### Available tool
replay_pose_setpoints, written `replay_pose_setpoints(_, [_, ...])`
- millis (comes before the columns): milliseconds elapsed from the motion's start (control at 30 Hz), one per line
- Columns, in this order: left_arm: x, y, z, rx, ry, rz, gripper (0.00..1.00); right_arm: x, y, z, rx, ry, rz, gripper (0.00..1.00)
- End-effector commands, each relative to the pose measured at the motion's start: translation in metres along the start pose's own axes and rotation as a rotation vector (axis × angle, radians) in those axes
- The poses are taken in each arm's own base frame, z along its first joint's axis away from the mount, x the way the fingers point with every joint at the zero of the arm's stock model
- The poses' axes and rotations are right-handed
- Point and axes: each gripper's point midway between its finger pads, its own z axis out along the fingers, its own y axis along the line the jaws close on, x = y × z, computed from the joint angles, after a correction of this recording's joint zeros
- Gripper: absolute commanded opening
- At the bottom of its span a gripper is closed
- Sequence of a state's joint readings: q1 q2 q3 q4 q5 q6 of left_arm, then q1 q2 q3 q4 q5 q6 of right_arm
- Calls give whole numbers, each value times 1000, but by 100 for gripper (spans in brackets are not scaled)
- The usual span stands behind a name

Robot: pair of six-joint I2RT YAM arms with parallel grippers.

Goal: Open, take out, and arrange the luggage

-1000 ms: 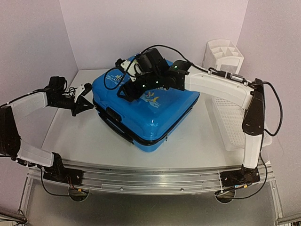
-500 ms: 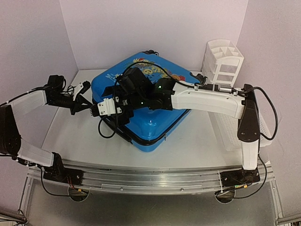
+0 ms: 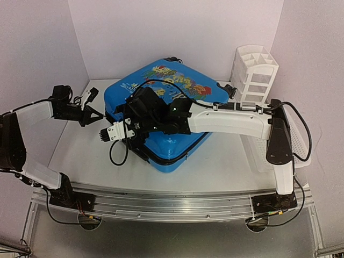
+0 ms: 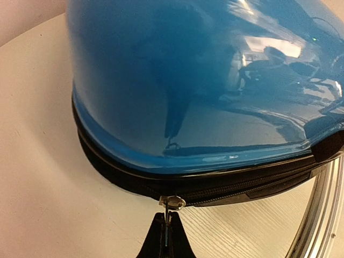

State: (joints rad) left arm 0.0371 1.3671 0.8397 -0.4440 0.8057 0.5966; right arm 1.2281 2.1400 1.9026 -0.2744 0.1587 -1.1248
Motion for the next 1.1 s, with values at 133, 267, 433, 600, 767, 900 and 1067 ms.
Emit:
replay_pose_setpoints(133, [-43,65,-26,-173,-89,193,0,58,28,0,-69,177,-3,97])
replay_pose_setpoints(267, [-52,82,-26,-178,-90,240,0,58,33,-2,-77,181,-2,98])
replay_pose_setpoints(433, [-69,90,-26,-138,-80,328,0,45,34,-2,-74,158,6,97])
replay_pose_setpoints(600, [-59,64,-22,-49,-56,335,0,-8,7,-4,-45,-2,346,89])
replay_pose_setpoints(767, [-53,51,-19,-32,-73,309,0,-37,8,20,-89,-81,648,78])
replay_pose_setpoints(900, [-54,46,-19,-16,-81,289,0,-38,15,42,-78,-56,779,77])
replay_pose_setpoints(1067, [-51,40,-17,7,-72,289,0,-32,23,64,-73,-25,938,75])
